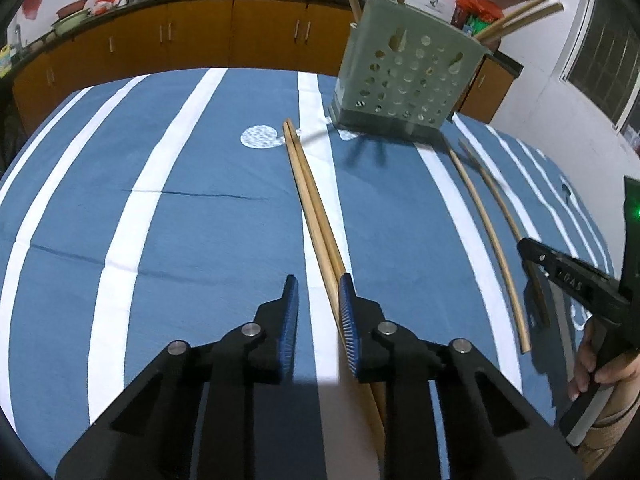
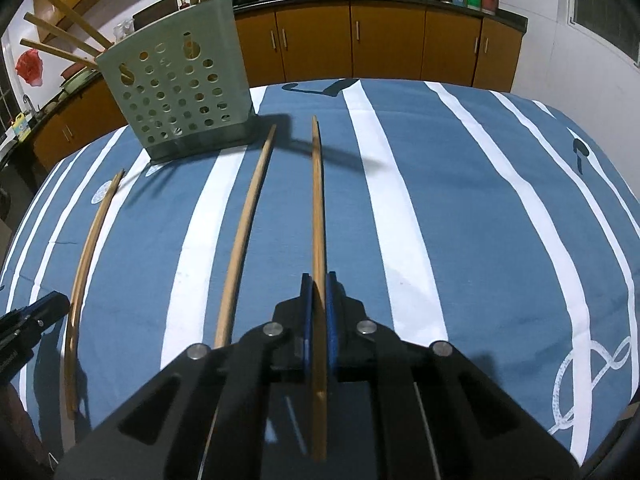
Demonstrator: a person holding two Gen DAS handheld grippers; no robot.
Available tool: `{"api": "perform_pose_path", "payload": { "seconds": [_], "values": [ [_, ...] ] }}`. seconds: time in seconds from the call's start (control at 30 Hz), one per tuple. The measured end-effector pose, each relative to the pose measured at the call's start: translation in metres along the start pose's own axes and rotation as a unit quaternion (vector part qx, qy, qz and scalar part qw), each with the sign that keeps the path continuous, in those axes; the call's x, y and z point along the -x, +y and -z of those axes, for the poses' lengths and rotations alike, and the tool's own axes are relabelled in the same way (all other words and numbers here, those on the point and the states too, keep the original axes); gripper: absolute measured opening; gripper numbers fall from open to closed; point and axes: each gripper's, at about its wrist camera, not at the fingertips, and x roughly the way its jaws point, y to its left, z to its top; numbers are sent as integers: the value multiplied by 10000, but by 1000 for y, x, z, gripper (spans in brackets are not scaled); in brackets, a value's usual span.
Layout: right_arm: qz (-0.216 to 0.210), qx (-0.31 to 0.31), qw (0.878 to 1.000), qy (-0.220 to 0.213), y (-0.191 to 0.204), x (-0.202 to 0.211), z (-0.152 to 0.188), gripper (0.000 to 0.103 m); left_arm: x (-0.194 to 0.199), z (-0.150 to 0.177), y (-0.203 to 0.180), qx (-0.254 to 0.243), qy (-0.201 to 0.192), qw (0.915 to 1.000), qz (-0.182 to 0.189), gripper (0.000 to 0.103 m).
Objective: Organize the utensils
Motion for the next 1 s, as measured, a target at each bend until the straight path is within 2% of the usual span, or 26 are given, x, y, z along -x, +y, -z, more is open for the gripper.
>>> {"api": "perform_pose_path", "payload": {
  "seconds": [0.27, 0.37, 0.47, 0.63, 0.7, 0.9, 1.0],
  "values": [
    [55, -73, 10000, 0, -6, 1, 0, 8, -5, 1, -10, -173, 8, 9996, -228, 19],
    [15, -27, 10000, -15, -4, 2, 2, 12, -8, -1, -10, -150, -20, 9994, -298, 11],
    [-60, 87, 9999, -17, 2, 2, 3, 10, -10, -5, -3, -80, -18, 9994, -324, 9],
    [-187, 267, 9995, -25, 11, 2, 3, 9, -11, -14, 17, 36, -57, 9983, -574, 8],
    [-134, 273, 9995, -50, 12, 0, 1, 8, -12, -19, 27, 77, -73, 9976, -689, 8],
    [381, 51, 9991, -180, -6, -8, -12, 9, -16, -30, 45, 120, -150, 9961, -867, 8],
    [449, -21, 9988, -212, -13, -10, -15, 10, -17, -32, 47, 68, -209, 9956, -915, 8]
  ]
}}
